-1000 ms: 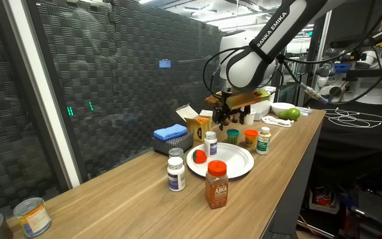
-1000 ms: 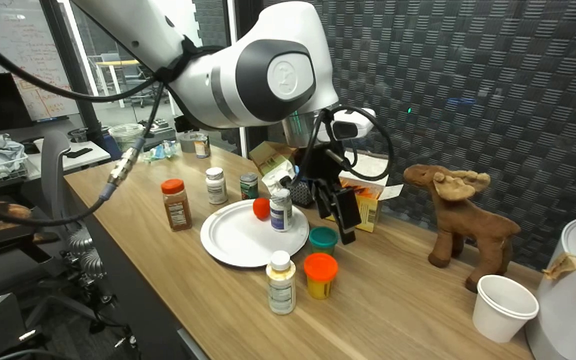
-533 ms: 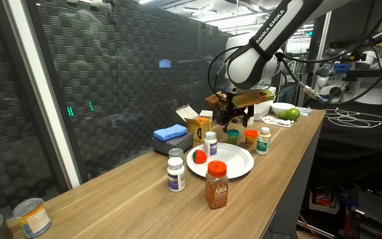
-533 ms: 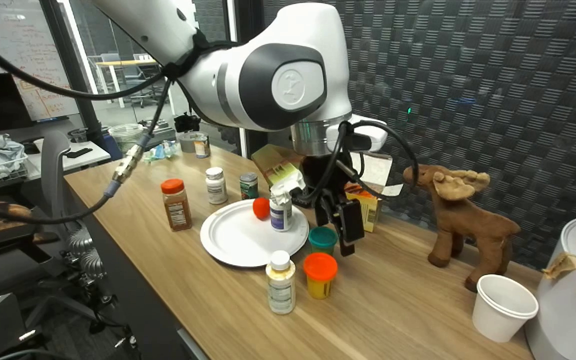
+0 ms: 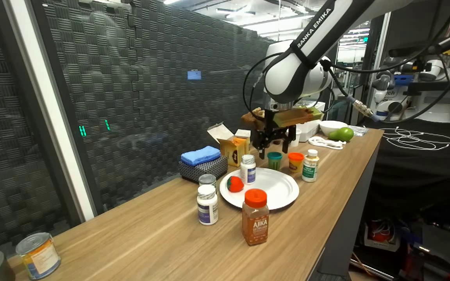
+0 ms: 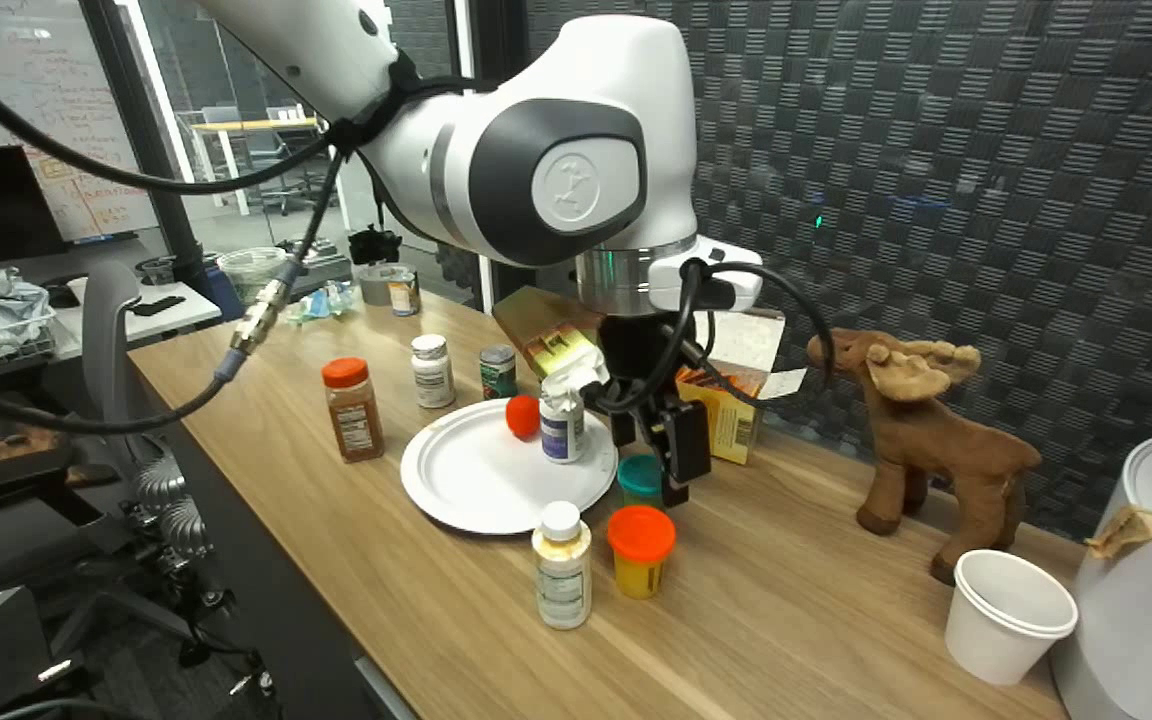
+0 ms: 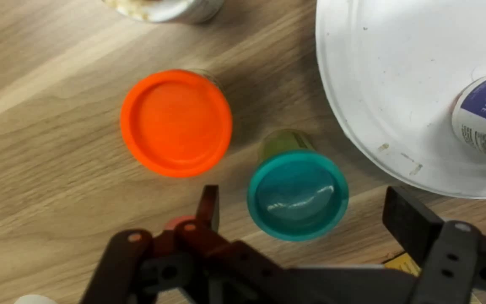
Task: Put the plush toy and all the containers on the white plate
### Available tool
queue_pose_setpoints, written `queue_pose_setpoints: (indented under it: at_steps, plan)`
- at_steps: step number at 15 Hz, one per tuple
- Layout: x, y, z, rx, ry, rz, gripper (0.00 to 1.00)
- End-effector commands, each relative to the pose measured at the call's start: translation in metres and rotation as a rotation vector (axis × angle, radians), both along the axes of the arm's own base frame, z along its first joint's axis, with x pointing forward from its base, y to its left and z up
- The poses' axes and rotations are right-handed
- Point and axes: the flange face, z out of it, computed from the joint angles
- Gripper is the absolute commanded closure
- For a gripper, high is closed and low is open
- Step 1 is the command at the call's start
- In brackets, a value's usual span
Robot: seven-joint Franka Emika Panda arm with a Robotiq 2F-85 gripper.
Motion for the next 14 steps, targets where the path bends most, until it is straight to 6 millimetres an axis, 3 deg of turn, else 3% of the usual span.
queue_pose_setpoints:
  at_steps: [1, 4, 8, 14]
  plan:
    - [0.004, -0.002, 0.001, 0.028, 0.001, 0.017, 0.12]
    - [0.004, -0.003, -0.001, 0.024, -0.001, 0.028, 0.42]
    - [0.001, -0.003, 0.007, 0.01, -0.02, 0.026, 0.71]
    - [-0.026, 0.009, 0.045, -0.017, -0.064, 0.112, 0.72]
